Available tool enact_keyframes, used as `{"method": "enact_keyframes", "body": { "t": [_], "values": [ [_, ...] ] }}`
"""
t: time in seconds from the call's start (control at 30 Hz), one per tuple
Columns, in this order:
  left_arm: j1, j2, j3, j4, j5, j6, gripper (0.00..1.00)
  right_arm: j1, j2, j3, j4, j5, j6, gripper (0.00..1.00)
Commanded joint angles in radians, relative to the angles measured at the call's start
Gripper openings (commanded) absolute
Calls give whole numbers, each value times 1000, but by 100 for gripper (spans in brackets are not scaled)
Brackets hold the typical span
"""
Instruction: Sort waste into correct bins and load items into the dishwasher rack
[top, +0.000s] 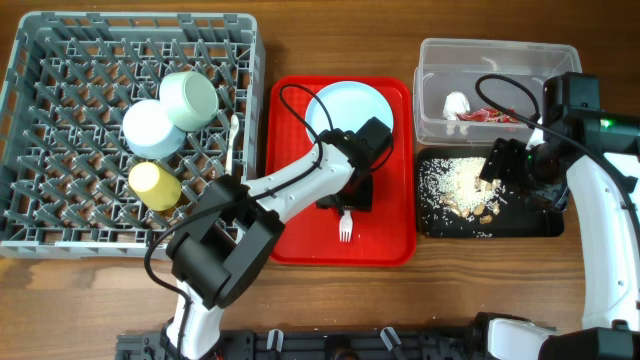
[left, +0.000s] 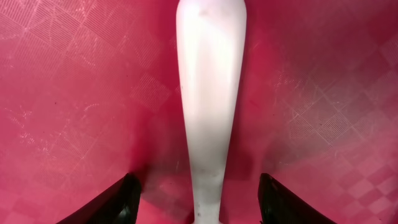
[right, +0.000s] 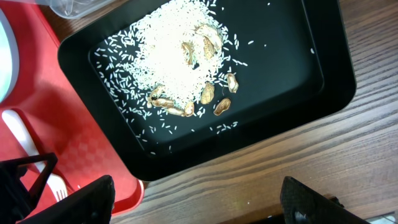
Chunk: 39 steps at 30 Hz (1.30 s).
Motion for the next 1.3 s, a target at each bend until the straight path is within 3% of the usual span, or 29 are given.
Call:
{"method": "enact_keyframes", "body": {
  "t": [0.0, 0.4, 0.43, 0.6, 0.77, 0.97, 1.13, 1.27],
  "values": [
    [-17, 62, 6, 5, -40, -10, 62, -2, -7, 16, -1, 17, -9, 86],
    [-66, 75, 5, -10, -124, -10, 57, -2, -7, 16, -1, 17, -13, 86],
    [-68, 75, 5, -14, -124, -10, 55, -2, -7, 16, -1, 17, -13, 86],
    [-68, 75, 5, -25, -124, -10, 21, -2, -7, 16, -1, 17, -13, 86],
    [-68, 75, 5, -45, -124, -10, 10, -2, -7, 16, -1, 17, -13, 86],
    [-53, 55, 10, -70, -125, -9, 4, -2, -7, 16, -2, 17, -13, 86],
    [-1, -67, 43, -129, -171, 2, 4, -2, -7, 16, -2, 17, -22, 86],
    [102, -243, 67, -175, -185, 121, 4, -2, -7, 16, -1, 17, -29, 86]
  ]
}}
